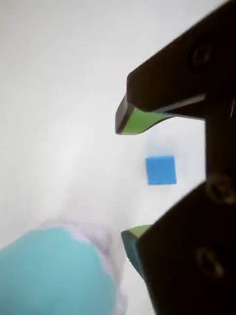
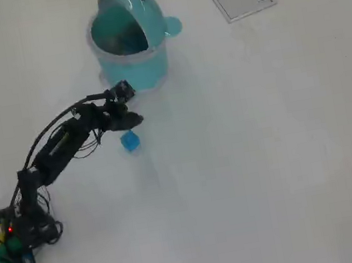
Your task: Grasp RGB lego blocks and put them in the bin one by one.
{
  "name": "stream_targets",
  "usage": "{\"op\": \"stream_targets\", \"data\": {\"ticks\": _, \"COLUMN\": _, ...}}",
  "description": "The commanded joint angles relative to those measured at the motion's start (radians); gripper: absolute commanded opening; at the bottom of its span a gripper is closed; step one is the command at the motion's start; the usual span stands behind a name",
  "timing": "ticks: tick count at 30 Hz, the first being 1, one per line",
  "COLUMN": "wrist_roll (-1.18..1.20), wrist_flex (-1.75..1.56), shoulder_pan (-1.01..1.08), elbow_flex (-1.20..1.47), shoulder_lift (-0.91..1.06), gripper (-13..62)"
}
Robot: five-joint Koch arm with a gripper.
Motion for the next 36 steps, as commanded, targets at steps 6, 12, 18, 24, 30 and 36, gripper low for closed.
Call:
{"op": "stream_targets", "data": {"ticks": 6, "wrist_roll": -0.011, "wrist_flex": -0.272, "shoulder_pan": 0.006, "elbow_flex": 0.178, "shoulder_lift": 0.129, "gripper": 34.8}}
{"op": "stream_targets", "data": {"ticks": 12, "wrist_roll": -0.031, "wrist_flex": -0.400, "shoulder_pan": 0.006, "elbow_flex": 0.382, "shoulder_lift": 0.152, "gripper": 34.5}}
{"op": "stream_targets", "data": {"ticks": 18, "wrist_roll": -0.035, "wrist_flex": -0.492, "shoulder_pan": 0.005, "elbow_flex": 0.517, "shoulder_lift": 0.152, "gripper": 34.5}}
{"op": "stream_targets", "data": {"ticks": 24, "wrist_roll": -0.035, "wrist_flex": -0.586, "shoulder_pan": 0.006, "elbow_flex": 0.644, "shoulder_lift": 0.152, "gripper": 34.3}}
{"op": "stream_targets", "data": {"ticks": 30, "wrist_roll": -0.035, "wrist_flex": -0.684, "shoulder_pan": -0.008, "elbow_flex": 0.759, "shoulder_lift": 0.143, "gripper": 34.3}}
{"op": "stream_targets", "data": {"ticks": 36, "wrist_roll": -0.034, "wrist_flex": -0.753, "shoulder_pan": -0.009, "elbow_flex": 0.775, "shoulder_lift": 0.100, "gripper": 34.3}}
